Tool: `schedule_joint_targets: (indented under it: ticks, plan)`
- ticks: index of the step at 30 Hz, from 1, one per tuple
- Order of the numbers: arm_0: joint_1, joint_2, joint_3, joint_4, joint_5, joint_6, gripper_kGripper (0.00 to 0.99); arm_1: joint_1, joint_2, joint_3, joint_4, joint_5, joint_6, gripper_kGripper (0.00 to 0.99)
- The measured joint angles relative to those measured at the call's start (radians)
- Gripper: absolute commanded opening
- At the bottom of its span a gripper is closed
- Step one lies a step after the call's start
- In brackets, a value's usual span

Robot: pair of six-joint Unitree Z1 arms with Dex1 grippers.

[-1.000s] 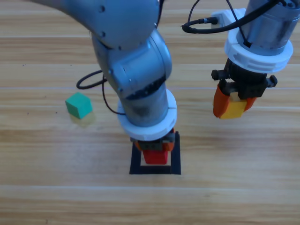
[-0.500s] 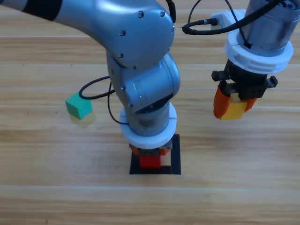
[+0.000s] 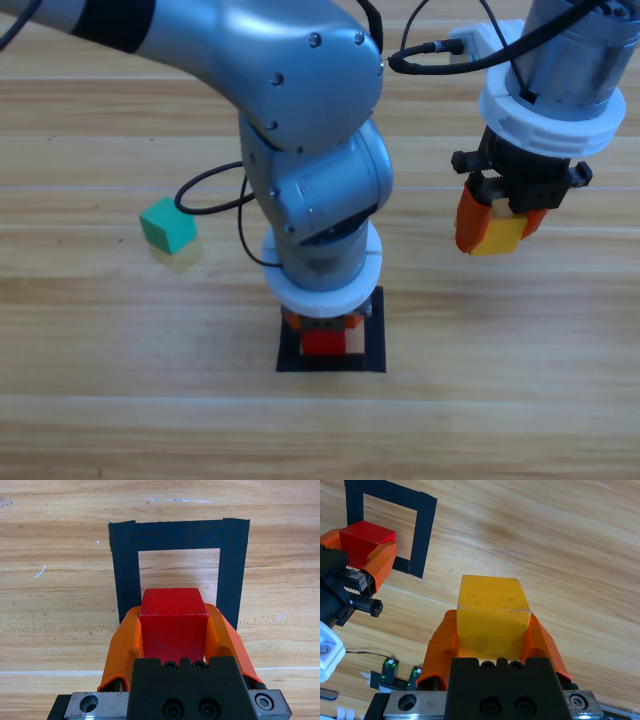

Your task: Stack the blocks in the rectangular block: red at the bottom, yellow in the middle, green on top

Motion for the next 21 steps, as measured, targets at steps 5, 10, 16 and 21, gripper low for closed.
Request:
schedule_joint_targets:
  ticks: [5, 10, 16, 21]
  plan:
    - [-0.003, 0.012, -0.012, 0.000, 0.000, 0.000, 0.028, 0.000, 0.000, 0.000, 0.000, 0.000, 0.000, 0.000]
    - [-0.003, 0.027, -0.034, 0.000, 0.000, 0.000, 0.029, 0.000, 0.000, 0.000, 0.000, 0.000, -0.003, 0.000]
    - [-0.003, 0.037, -0.049, 0.000, 0.003, 0.000, 0.029, 0.000, 0.000, 0.000, 0.000, 0.000, -0.009, 0.000]
    - [-0.003, 0.038, -0.051, 0.000, 0.004, 0.000, 0.044, 0.000, 0.000, 0.000, 0.000, 0.000, -0.019, 0.000]
